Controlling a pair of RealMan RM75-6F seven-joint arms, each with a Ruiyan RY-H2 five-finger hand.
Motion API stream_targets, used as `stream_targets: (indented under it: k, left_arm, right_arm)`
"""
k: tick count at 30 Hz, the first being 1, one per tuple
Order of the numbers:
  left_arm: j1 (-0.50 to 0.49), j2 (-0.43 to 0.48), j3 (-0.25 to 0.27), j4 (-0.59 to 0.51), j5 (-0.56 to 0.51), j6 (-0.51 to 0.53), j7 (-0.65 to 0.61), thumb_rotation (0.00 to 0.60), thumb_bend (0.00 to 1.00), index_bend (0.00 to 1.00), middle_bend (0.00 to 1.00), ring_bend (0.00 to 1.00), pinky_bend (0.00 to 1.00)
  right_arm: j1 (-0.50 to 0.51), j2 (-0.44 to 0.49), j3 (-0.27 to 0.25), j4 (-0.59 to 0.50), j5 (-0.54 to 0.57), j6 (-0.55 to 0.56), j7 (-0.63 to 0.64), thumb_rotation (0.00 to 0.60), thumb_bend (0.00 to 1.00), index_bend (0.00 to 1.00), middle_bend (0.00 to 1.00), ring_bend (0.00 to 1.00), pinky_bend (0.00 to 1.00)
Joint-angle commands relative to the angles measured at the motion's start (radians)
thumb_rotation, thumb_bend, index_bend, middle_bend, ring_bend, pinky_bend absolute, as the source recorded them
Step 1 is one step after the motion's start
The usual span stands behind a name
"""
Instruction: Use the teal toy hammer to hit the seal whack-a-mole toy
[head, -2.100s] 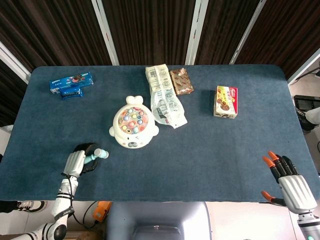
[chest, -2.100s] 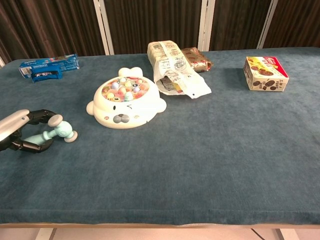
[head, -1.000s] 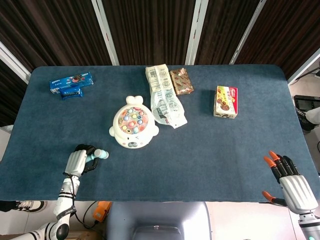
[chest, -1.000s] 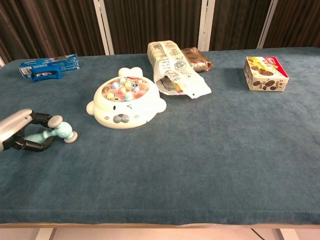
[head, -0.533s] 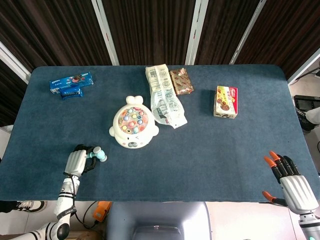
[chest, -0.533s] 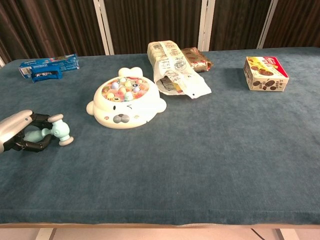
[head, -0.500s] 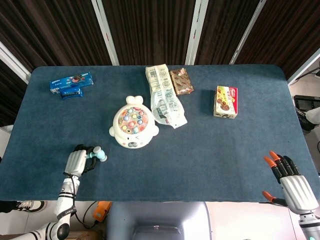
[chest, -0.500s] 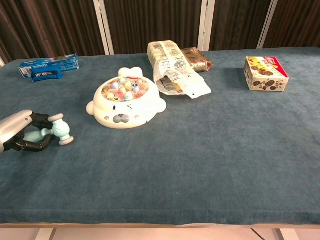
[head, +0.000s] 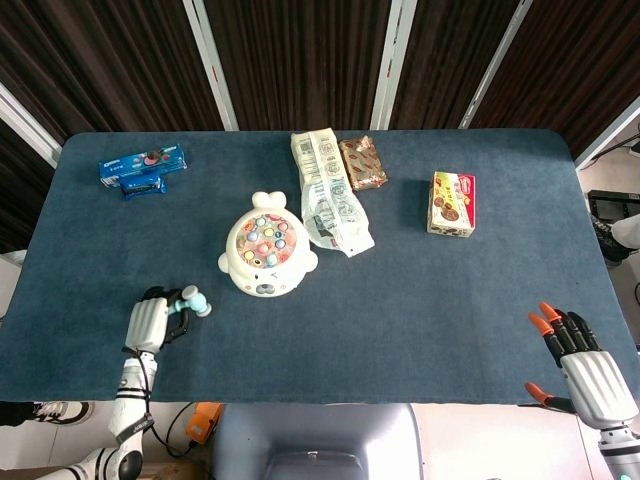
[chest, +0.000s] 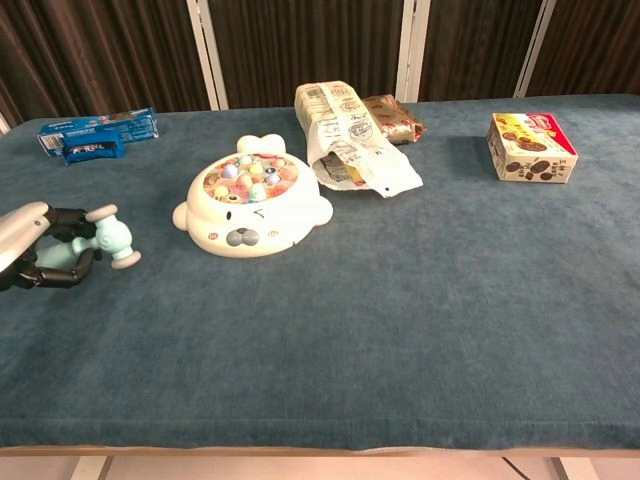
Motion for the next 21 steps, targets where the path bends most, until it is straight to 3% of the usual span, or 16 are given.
stream_targets:
  k: [1, 3, 8, 13, 21]
  left_arm:
    - [0.015, -0.046, 0.001, 0.074, 0.064, 0.096, -0.07, 0.6, 0.74, 0.66, 0.6, 0.43, 0.29]
    - [0.021, -0.07, -0.003, 0.118, 0.091, 0.148, -0.106, 0.6, 0.74, 0.66, 0.61, 0.45, 0.36]
    - [0.028, -0.11, -0.006, 0.21, 0.136, 0.238, -0.151, 0.6, 0.74, 0.64, 0.64, 0.54, 0.71]
    - [0.029, -0.126, -0.006, 0.264, 0.162, 0.286, -0.175, 0.6, 0.76, 0.63, 0.67, 0.65, 0.96]
    - [0.024, -0.138, 0.001, 0.341, 0.221, 0.38, -0.227, 0.6, 0.81, 0.63, 0.72, 0.82, 1.0]
  right_arm:
    - [0.0, 0.0, 0.0, 0.0, 0.0, -0.001, -0.001, 0.6, 0.3, 0.0, 0.0, 0.0, 0.0]
    - [0.001, -0.001, 0.0, -0.001, 0.0, -0.003, -0.003, 0.6, 0.3, 0.0, 0.0, 0.0, 0.0]
    - [0.003, -0.002, -0.001, -0.003, -0.001, -0.007, -0.007, 0.6, 0.3, 0.0, 0.0, 0.0, 0.0]
    - [0.006, -0.005, -0.004, -0.005, -0.004, -0.016, -0.015, 0.6, 0.3, 0.0, 0.0, 0.0, 0.0]
    - [0.008, -0.006, -0.005, -0.009, -0.004, -0.02, -0.02, 0.6, 0.3, 0.0, 0.0, 0.0, 0.0]
